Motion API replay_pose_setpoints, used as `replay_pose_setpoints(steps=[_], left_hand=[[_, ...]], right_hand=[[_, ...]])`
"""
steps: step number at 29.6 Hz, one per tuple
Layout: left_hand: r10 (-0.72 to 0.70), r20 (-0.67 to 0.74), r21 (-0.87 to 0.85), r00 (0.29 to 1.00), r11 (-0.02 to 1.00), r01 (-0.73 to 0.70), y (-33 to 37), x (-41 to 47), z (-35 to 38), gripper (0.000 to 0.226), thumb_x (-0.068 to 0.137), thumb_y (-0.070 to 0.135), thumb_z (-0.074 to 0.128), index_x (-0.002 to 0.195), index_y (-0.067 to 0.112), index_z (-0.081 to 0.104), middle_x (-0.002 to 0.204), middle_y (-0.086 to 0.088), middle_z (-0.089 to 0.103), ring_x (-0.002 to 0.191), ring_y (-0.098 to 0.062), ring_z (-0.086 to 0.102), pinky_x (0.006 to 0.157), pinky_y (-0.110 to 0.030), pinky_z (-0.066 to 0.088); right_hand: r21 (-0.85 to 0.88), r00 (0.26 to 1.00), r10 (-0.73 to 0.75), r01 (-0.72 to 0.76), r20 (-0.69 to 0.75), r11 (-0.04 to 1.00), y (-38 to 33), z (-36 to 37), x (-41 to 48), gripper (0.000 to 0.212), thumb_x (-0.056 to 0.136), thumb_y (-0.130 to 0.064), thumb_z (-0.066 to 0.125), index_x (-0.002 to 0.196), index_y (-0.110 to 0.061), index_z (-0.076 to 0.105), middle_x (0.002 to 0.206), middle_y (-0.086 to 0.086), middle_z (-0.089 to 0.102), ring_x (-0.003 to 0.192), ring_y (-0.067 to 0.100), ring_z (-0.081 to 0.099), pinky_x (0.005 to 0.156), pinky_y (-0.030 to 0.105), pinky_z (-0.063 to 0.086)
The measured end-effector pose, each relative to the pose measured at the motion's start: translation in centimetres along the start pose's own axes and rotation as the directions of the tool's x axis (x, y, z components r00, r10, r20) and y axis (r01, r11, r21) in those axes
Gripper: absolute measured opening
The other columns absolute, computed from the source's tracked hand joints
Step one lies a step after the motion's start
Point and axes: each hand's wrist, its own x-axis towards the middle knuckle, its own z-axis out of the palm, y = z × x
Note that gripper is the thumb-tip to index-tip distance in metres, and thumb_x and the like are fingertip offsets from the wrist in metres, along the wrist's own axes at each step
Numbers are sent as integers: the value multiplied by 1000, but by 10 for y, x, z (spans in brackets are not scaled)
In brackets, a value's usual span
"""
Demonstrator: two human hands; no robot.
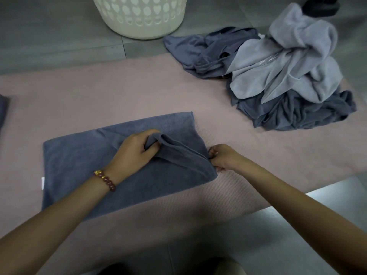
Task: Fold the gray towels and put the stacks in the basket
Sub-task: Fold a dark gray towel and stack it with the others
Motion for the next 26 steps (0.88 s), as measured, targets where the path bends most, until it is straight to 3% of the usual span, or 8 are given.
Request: replay_pose_setpoints(steps=[3,6,9,12,17,20,23,26], left_hand=[[-4,-12,73,1000,997,4,0,5,0,21,85,46,42,94,36,58,80,24,63,78,3,59,68,-25,47],[16,-20,83,1000,996,-15,3,12,-1,16,92,42,49,81,53,50,70,37,54,65,13,51,60,-12,35],[19,-35,85,999,996,-16,8,17,1,36,92,28,53,67,53,45,63,39,50,60,17,49,57,-5,34],[31,-50,104,998,994,-26,7,19,4,46,93,11,55,67,47,41,63,40,50,62,19,49,59,-1,34],[59,-14,118,998,991,-57,8,29,2,35,93,23,52,77,54,47,65,38,51,61,15,50,57,-5,34],[77,15,168,997,983,-78,1,40,4,13,93,25,55,85,36,55,57,22,49,59,10,49,54,-11,32],[105,25,225,994,968,-108,-2,49,8,14,92,38,50,78,34,48,56,20,41,57,3,46,55,-19,30],[98,33,296,995,949,-104,-6,61,12,39,88,48,39,95,19,64,74,9,63,68,-10,57,63,-30,45]], right_hand=[[92,998,-33,37,-44,995,-11,-7,8,16,86,-20,64,80,-5,63,67,8,61,55,15,57,52,22,51],[315,985,-73,121,-158,941,-35,-18,24,24,88,-31,63,82,-7,64,73,6,61,60,15,56,52,22,48],[451,969,-116,207,-220,868,-63,-24,47,25,86,-22,66,67,-15,52,68,4,54,61,15,50,53,23,44],[408,954,-124,232,-274,883,-76,-26,70,28,83,-8,68,66,-15,47,64,3,48,56,14,47,45,21,43],[220,905,-185,284,-383,933,-72,-29,82,35,72,-10,80,68,-21,47,64,-4,49,56,9,46,55,21,43],[205,879,-220,328,-422,922,-63,-29,85,35,70,-10,81,68,-22,48,63,-4,52,56,8,49,57,22,46],[230,804,-195,378,-561,897,-56,-25,87,30,76,-6,72,70,-26,51,64,-5,57,60,11,55,61,25,49],[271,782,-119,349,-612,897,-48,-25,84,20,82,-12,65,69,-25,57,66,-1,63,65,19,62,71,36,56]])
